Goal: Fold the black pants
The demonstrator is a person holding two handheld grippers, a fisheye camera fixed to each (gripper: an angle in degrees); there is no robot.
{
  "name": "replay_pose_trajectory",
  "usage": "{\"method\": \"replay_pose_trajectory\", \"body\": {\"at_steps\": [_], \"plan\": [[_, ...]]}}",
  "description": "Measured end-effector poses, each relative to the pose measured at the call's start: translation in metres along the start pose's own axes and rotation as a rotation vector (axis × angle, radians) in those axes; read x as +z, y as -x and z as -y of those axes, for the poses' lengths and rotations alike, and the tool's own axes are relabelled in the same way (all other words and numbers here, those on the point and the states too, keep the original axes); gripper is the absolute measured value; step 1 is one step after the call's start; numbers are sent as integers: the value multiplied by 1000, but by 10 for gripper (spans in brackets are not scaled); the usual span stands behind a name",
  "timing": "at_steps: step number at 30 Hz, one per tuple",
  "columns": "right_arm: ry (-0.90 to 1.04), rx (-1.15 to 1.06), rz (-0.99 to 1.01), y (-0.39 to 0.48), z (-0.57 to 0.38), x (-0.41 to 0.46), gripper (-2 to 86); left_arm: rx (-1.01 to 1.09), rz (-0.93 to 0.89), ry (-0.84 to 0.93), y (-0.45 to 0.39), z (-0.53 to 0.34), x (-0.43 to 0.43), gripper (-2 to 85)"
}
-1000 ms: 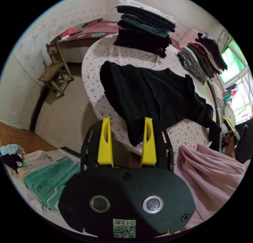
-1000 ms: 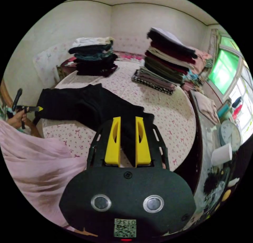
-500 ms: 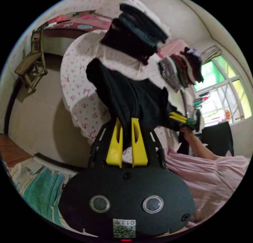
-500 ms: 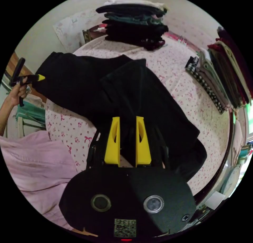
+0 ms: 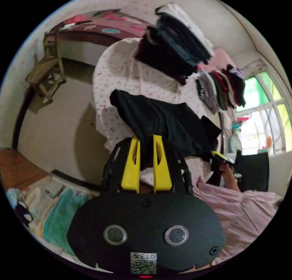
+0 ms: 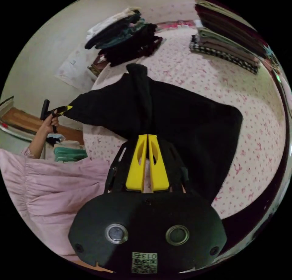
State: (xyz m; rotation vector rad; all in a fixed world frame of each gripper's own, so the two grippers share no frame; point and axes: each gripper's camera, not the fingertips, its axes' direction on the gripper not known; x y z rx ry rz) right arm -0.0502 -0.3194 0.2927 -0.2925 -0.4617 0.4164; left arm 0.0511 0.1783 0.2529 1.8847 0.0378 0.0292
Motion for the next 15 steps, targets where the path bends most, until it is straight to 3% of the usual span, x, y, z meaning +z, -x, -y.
{"method": "replay_pose_trajectory", "body": {"at_steps": [7, 10, 15], "plan": [[-195, -8, -157, -16, -10, -58, 80, -116, -140, -151, 41, -29, 3, 134], [-246, -40, -246, -14, 11, -63, 115, -140, -112, -151, 42, -35, 11, 152], [-33, -1, -118, -46, 54, -28, 119, -222, -3, -227, 47, -53, 4, 137]]}}
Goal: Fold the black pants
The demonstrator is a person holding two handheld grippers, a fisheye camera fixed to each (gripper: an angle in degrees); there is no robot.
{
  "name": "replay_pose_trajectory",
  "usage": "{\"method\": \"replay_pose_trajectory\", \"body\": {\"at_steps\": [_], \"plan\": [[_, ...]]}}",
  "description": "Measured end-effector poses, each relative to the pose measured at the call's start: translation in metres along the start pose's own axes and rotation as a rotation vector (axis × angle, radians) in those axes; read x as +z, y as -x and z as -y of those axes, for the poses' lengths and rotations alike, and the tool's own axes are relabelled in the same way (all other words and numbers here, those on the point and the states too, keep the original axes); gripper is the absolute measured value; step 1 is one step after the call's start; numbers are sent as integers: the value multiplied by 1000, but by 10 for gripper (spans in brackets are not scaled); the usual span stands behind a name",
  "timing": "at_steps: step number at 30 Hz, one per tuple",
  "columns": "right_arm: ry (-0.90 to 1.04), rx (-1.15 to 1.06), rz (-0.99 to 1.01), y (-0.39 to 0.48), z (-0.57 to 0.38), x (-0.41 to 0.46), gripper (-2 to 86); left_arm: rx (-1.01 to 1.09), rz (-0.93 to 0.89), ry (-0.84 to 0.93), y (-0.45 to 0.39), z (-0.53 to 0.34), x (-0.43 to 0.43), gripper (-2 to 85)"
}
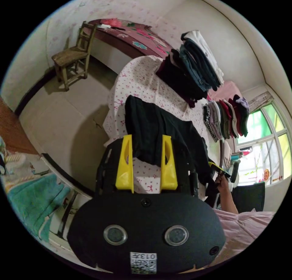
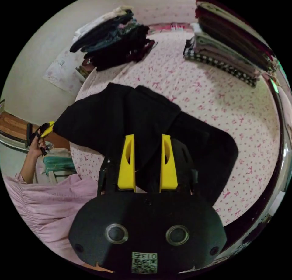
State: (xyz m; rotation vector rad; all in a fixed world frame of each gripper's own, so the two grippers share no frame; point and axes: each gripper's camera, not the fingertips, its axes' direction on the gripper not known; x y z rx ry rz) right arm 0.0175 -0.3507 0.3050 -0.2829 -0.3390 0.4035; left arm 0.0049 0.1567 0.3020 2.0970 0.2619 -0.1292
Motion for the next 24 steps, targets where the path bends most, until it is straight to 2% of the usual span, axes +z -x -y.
{"method": "replay_pose_trajectory", "body": {"at_steps": [3, 5, 7, 10, 13, 15, 17, 20, 22, 24], "plan": [[137, -8, 9, -10, 1, 16, 66, -25, 33, 14, 10, -13, 2, 140], [141, -61, 54, -11, -3, 7, 35, -46, 1, 51, 15, -18, 12, 141], [62, -101, 73, -15, -11, -16, 26, -52, -64, 80, 17, -21, 26, 141], [-154, -92, 70, -33, -32, -78, 17, -27, -53, 109, 13, -20, 38, 133], [-350, 23, 29, -69, -65, -143, 12, -37, -88, 148, 22, -12, 51, 67], [-500, 151, 39, -103, -99, -187, 10, -64, -133, 132, 31, -8, 51, 53], [-572, 225, 3, -125, -125, -215, 9, -31, -174, 118, 33, -3, 45, 44], [-589, 290, -117, -148, -162, -250, 7, -6, -321, 84, 31, 8, 27, 36], [-608, 325, -144, -160, -180, -269, 6, -63, -562, 3, 35, 21, 12, 33], [-660, 346, -149, -172, -197, -295, 6, -21, -617, -20, 27, 35, -1, 32]]}}
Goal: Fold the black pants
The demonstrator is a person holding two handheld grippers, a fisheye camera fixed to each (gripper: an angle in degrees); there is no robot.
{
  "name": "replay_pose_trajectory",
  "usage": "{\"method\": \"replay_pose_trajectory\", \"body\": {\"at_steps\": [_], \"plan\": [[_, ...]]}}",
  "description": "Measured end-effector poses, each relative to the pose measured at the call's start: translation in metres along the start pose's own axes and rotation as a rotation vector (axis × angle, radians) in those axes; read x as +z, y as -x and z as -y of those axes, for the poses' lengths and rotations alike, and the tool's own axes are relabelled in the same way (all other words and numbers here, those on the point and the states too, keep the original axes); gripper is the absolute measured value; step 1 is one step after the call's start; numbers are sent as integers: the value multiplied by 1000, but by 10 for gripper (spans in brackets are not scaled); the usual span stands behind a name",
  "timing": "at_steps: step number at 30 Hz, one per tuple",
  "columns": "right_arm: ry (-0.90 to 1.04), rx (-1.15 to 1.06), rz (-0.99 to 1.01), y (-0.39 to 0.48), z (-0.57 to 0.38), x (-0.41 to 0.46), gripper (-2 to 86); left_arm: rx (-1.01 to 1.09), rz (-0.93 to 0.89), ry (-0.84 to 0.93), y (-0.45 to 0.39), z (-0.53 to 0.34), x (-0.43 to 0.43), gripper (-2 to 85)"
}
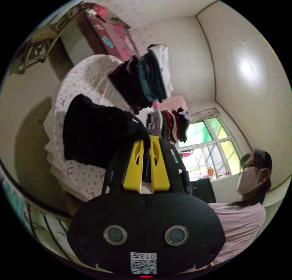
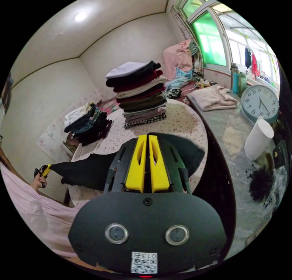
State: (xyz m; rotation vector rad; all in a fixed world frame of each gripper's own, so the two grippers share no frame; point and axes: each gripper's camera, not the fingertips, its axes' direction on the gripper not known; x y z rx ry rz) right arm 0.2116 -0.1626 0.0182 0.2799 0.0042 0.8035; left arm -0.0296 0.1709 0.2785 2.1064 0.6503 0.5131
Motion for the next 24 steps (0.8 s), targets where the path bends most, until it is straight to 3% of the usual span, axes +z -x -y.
{"method": "replay_pose_trajectory", "body": {"at_steps": [7, 15, 20, 24], "plan": [[-111, 21, 102, -26, 47, -16, 8, 141, -4, -81, -36, 77, -8, 30], [51, 220, 41, -58, 137, 109, 26, 28, 223, -83, 10, 183, 68, 54], [178, 259, 68, -50, 146, 155, 61, -32, 169, -161, 43, 174, 75, 78], [180, 87, 117, -14, 134, 130, 75, 64, 390, -107, 40, 140, 37, 103]]}}
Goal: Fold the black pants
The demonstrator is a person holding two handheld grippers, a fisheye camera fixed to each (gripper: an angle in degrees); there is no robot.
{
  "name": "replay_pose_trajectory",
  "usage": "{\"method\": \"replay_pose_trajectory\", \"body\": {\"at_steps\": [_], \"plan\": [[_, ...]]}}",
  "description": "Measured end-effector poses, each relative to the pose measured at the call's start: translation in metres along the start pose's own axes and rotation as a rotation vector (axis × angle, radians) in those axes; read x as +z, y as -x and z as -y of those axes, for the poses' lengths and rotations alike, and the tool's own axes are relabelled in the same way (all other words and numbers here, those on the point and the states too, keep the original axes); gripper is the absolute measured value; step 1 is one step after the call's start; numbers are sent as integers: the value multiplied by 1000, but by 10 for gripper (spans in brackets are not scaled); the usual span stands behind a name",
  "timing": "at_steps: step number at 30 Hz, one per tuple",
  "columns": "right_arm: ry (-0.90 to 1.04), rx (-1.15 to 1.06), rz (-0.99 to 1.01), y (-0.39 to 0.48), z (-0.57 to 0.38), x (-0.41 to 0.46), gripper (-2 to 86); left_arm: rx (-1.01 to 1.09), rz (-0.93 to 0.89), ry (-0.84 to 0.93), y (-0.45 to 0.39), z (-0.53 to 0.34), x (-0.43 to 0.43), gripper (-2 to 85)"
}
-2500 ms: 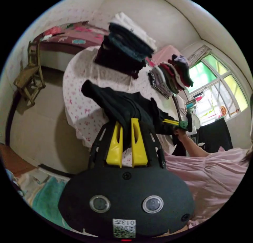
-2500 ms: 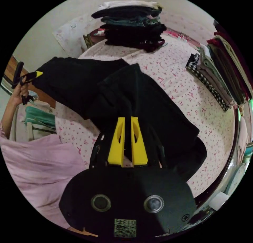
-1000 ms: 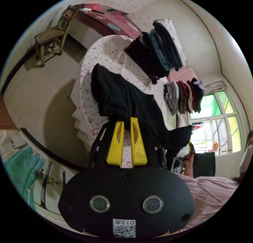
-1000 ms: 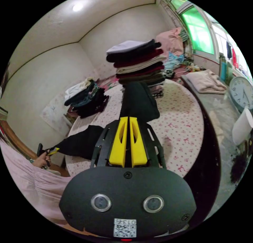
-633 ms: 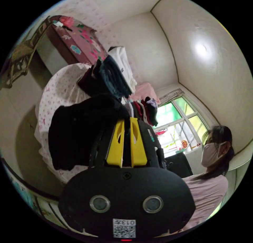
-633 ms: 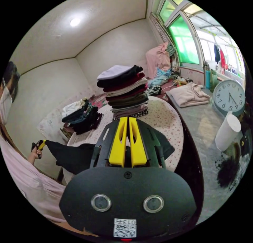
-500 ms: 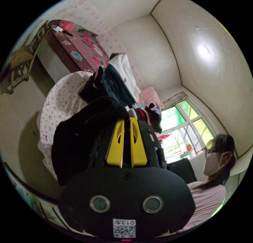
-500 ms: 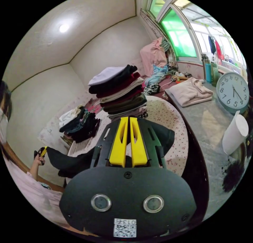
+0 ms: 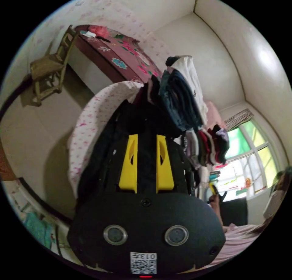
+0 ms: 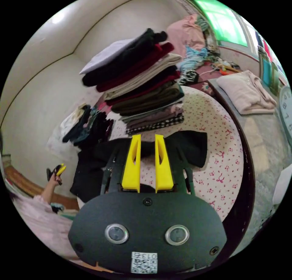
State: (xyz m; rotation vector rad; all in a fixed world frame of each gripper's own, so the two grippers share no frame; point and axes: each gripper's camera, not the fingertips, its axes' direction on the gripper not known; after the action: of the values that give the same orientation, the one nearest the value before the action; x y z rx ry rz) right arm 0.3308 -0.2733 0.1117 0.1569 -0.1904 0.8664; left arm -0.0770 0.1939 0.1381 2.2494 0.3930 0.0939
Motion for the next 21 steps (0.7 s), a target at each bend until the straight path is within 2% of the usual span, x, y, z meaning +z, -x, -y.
{"method": "replay_pose_trajectory", "body": {"at_steps": [2, 4, 8, 11, 14, 16, 21], "plan": [[33, -132, 43, 28, -28, -17, 77, 25, 108, 29, 10, -20, -20, 122], [58, -223, -1, 51, -55, -30, 83, -6, 197, 84, 31, -50, -41, 146], [130, -330, -155, 97, -127, -49, 133, -105, 217, 159, 65, -100, -52, 176], [221, -326, -250, 118, -170, -49, 164, -182, 119, 190, 83, -130, -45, 181], [283, -344, -359, 135, -200, -45, 178, -177, 15, 228, 80, -138, -25, 163], [298, -374, -407, 147, -210, -42, 178, -111, 81, 277, 67, -132, -12, 98], [324, -362, -569, 154, -221, -17, 144, -52, 84, 317, 42, -118, -9, 57]]}}
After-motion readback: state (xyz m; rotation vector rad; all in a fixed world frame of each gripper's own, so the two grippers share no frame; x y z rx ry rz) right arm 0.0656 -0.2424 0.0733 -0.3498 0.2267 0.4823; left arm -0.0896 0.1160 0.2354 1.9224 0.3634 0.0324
